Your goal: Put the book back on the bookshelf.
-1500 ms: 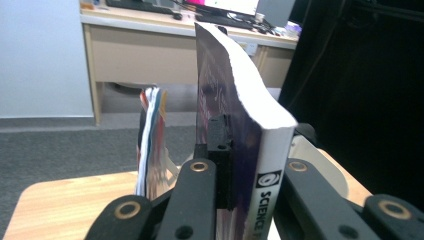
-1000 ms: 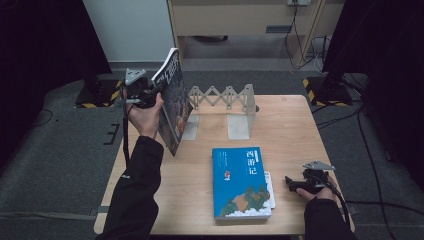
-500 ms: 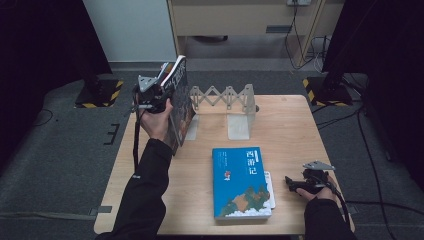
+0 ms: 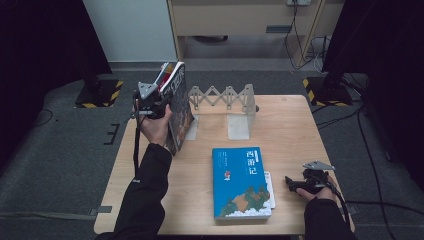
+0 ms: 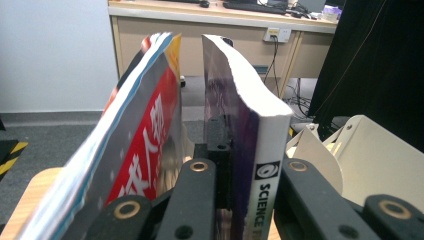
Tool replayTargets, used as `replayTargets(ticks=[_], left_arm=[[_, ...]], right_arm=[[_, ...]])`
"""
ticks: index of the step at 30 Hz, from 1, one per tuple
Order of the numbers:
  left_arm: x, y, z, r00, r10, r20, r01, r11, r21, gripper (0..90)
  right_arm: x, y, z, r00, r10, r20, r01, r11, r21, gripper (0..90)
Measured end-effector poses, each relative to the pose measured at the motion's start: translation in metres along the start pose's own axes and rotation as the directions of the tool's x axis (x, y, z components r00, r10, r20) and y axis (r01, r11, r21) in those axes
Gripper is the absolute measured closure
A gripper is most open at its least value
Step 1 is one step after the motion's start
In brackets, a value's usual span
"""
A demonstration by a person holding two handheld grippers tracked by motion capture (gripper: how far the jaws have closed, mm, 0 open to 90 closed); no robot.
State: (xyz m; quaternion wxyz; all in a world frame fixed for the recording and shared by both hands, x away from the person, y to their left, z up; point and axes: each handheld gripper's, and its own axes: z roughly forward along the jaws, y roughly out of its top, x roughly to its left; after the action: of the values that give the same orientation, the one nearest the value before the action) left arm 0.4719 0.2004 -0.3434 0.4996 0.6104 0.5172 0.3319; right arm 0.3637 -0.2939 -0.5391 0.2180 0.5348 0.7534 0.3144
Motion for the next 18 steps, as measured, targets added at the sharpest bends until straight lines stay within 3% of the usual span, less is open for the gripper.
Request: replayTargets(ticks=[10,12,14,18], left_arm=[[0.004,-0.016,-0.003,0.9999,-0.014,0.004,0.014,0.9999,-0.005,81.8],[0.004,-0.018,-0.005,0.9999,-0.014,0.007,0.014,0.9999,0.010,81.3],[0.002,-0.020,-0.007,0.9998,0.022,-0.004,-0.022,0.9989,0.040,80.9],[0.003,-0.022,-0.011,0.9997,0.021,-0.009,-0.020,0.9971,0.074,79.9]], right_arm=[[0.000,0.000,0.000,1.0000,0.005,0.000,-0.005,1.000,0.000,2.2],[0.000,0.000,0.000,1.0000,0.004,-0.001,-0.004,1.000,0.002,2.2],[0.000,0.000,0.000,1.0000,0.005,0.000,-0.005,1.000,0.001,2.2],[0.001,0.000,0.000,1.0000,0.006,0.000,-0.006,1.000,0.002,2.1]])
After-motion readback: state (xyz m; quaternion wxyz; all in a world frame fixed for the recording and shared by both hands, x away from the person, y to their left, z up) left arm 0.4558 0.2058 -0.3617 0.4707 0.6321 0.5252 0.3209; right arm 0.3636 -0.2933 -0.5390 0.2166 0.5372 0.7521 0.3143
